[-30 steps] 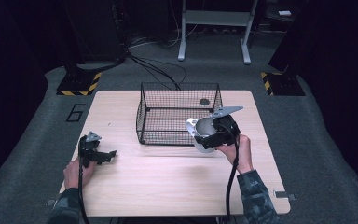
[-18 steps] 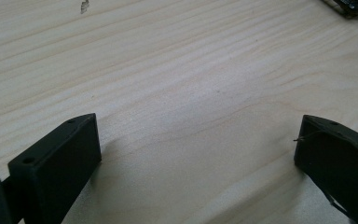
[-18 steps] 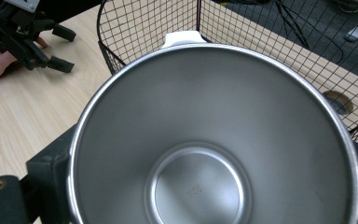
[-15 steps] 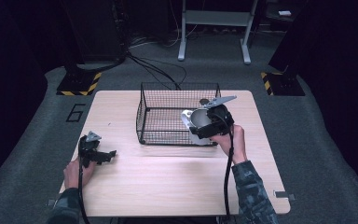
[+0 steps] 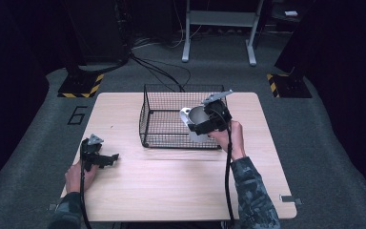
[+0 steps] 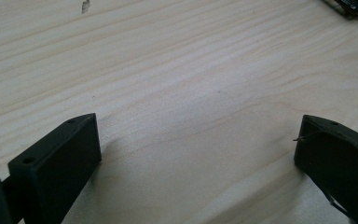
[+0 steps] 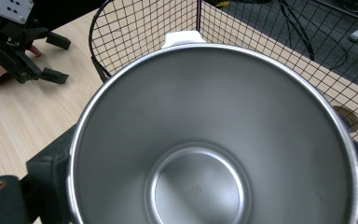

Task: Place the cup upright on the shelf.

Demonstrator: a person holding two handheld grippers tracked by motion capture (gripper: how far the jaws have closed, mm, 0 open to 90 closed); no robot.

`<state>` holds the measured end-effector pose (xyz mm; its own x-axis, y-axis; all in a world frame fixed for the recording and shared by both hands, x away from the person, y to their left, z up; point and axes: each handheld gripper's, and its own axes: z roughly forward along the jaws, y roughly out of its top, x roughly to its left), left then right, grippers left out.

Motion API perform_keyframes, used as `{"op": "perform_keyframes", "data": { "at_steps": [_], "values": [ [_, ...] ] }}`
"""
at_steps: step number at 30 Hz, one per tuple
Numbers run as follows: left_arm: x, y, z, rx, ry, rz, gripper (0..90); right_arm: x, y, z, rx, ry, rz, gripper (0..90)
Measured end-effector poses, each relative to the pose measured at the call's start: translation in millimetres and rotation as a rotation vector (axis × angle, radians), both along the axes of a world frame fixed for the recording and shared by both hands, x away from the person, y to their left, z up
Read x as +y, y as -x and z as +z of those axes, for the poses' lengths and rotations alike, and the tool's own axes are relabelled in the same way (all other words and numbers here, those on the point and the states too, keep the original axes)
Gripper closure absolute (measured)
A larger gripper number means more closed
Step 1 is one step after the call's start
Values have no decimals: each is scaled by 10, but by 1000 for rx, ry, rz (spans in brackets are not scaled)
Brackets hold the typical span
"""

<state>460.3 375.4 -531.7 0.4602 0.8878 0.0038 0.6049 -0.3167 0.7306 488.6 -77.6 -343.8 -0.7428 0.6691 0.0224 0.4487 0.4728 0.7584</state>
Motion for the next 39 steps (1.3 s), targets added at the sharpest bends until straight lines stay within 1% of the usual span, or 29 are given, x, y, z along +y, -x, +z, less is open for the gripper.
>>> {"op": "perform_keyframes", "data": {
  "at_steps": [1, 3, 4, 5, 7, 8, 9, 12, 13, 14, 15, 16, 17, 18, 21, 23, 24, 25, 26, 27, 28, 29, 30, 33, 34, 36, 38, 39],
  "values": [
    [0, 0, 0, 0, 0, 0, 3, 12, -10, 0, 6, 4, -9, 56],
    [0, 0, 0, 0, 0, 0, 4, 23, -42, -5, 7, 5, -6, 56],
    [0, 0, 0, 0, 0, 0, 3, 34, -52, -8, 10, -5, -14, 56],
    [0, 0, 0, 0, 0, 0, 4, 32, -75, -3, 2, 8, 0, 56],
    [0, 0, 0, 0, 0, 0, 3, 50, -95, 3, 3, 4, -5, 57],
    [0, 0, 0, 0, 0, 0, 3, 56, -99, 12, 16, 6, -11, 57],
    [0, 0, 0, 0, 0, 0, 3, 66, -117, 13, 4, 2, -11, 56],
    [0, 0, 0, 0, 0, 0, 4, 81, -160, 30, 7, 11, -11, 56],
    [0, 0, 0, 0, 0, 0, 3, 89, -177, 27, 5, 5, -13, 57],
    [0, 0, 0, 0, 0, 0, 4, 92, -195, 29, 5, 11, -11, 57],
    [0, 0, 0, 0, 0, 0, 3, 105, -211, 20, 2, 2, -18, 57],
    [0, 0, 0, 0, 0, 0, 4, 105, -234, 22, 5, 12, -11, 57],
    [0, 0, 0, 0, 0, 0, 3, 119, -244, 14, 12, 2, -26, 57],
    [0, 0, 0, 0, 0, 0, 3, 117, -269, 13, 7, 14, -14, 57],
    [1, -1, 0, 0, -2, 0, 3, 144, -307, -1, 22, 13, -31, 57],
    [0, -1, 0, 0, 0, 0, 3, 158, -341, -15, 14, 8, -31, 56],
    [0, -1, 0, 0, 0, 0, 3, 164, -350, -20, 24, 7, -36, 57],
    [0, -1, 0, 0, 0, 1, 3, 167, -364, -21, 27, 12, -35, 57],
    [0, -1, 0, 0, 0, 1, 3, 172, -384, -32, 20, 15, -32, 57],
    [1, -1, 0, 0, 0, 0, 3, 181, -391, -37, 28, 16, -41, 57],
    [1, -1, 0, 0, 0, 0, 4, 181, -411, -45, 23, 19, -36, 57],
    [1, -1, 0, 0, 0, 1, 3, 185, -423, -51, 29, 21, -38, 57],
    [1, -1, 0, 0, 0, 0, 3, 186, -439, -57, 26, 24, -44, 57],
    [1, -1, 0, 0, 0, 0, 4, 188, -487, -80, 43, 16, -51, 57],
    [1, -1, -1, 0, 0, 0, 3, 185, -514, -93, 36, 19, -45, 57],
    [1, -1, 0, 0, 0, 1, 3, 190, -548, -112, 41, 26, -53, 57],
    [1, -1, 0, 0, 0, 0, 3, 197, -575, -131, 60, 23, -67, 56],
    [1, -1, 0, 0, 0, 1, 4, 196, -598, -141, 53, 24, -67, 57]
  ]
}}
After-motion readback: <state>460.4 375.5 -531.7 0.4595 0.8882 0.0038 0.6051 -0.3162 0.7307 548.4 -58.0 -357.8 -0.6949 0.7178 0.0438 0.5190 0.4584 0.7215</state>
